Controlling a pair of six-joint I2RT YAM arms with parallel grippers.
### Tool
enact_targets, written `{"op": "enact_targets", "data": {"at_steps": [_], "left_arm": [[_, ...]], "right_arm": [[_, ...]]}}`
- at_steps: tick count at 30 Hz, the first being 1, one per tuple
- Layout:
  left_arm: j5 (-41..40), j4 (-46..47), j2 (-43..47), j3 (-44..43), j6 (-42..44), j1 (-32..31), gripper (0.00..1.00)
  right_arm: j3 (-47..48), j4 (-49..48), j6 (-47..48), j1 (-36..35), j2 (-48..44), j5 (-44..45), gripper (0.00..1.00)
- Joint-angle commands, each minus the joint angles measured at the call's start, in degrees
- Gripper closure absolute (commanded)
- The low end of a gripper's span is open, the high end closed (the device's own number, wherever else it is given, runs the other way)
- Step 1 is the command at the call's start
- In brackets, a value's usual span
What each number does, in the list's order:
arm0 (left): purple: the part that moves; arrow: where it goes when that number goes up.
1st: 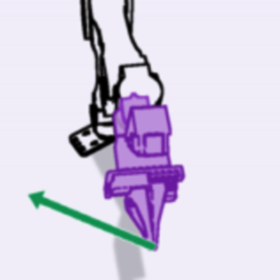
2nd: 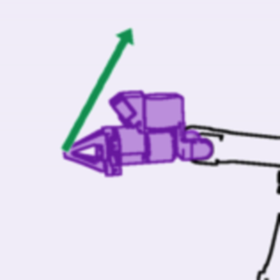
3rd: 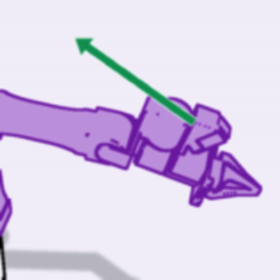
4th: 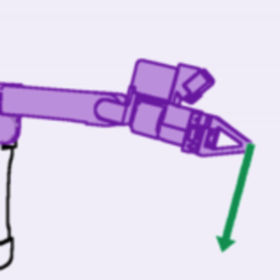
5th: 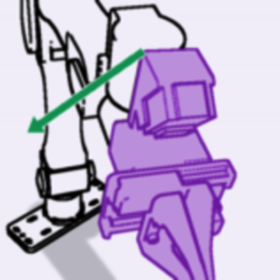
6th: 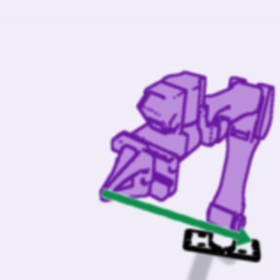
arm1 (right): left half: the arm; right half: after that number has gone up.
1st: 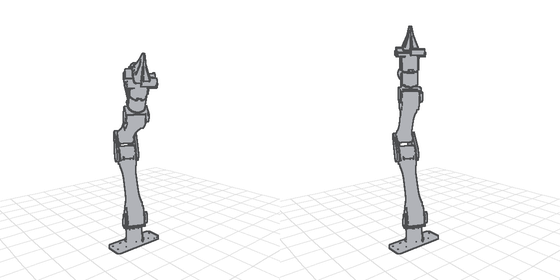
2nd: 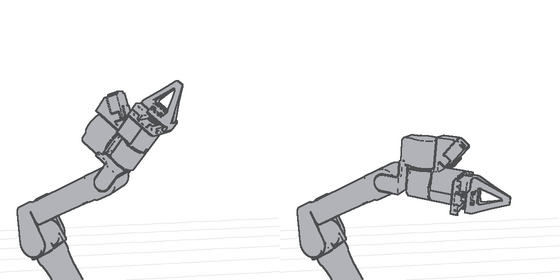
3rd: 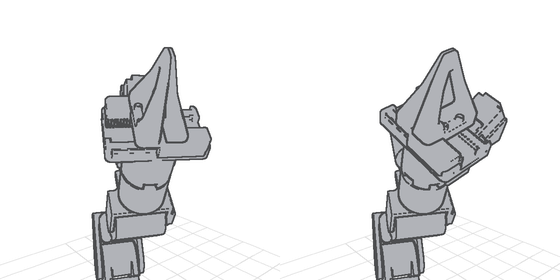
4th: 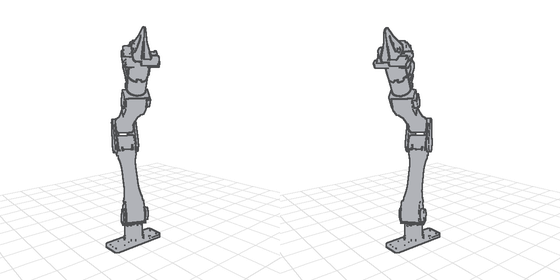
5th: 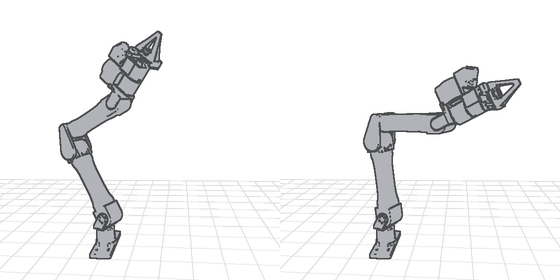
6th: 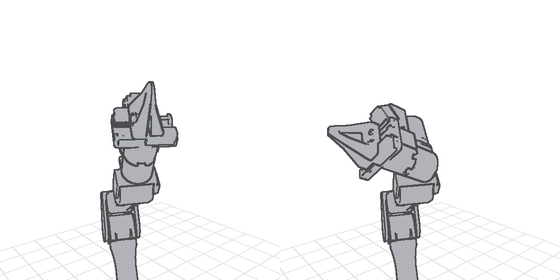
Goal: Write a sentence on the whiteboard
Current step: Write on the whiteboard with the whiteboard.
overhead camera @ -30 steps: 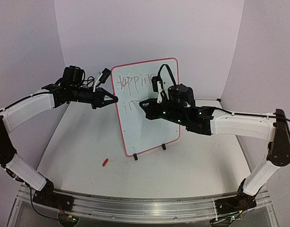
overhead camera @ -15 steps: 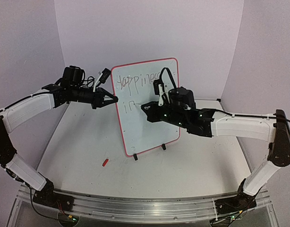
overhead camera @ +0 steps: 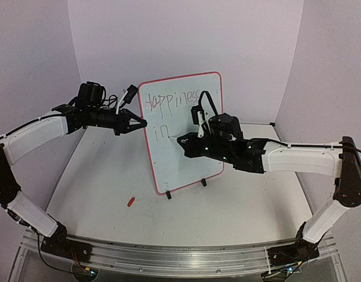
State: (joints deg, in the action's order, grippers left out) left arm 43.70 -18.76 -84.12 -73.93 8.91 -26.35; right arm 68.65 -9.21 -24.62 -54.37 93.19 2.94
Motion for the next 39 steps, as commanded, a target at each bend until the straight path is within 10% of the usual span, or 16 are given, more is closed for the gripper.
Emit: {"op": "enact_targets", "data": {"at_steps": [1, 39], "left_arm": [[-0.2, -9.8, -1.4, 1.4, 5.1, -1.8, 1.00], [-1.1, -10.5, -1.1, 1.2, 5.5, -1.8, 1.00]], "right_arm": [[-0.5, 1.0, -0.2, 0.8, -1.2, 2.2, 1.00], [-4.5, -6.5, 1.2, 14.1, -8.5, -27.7, 1.00]]}}
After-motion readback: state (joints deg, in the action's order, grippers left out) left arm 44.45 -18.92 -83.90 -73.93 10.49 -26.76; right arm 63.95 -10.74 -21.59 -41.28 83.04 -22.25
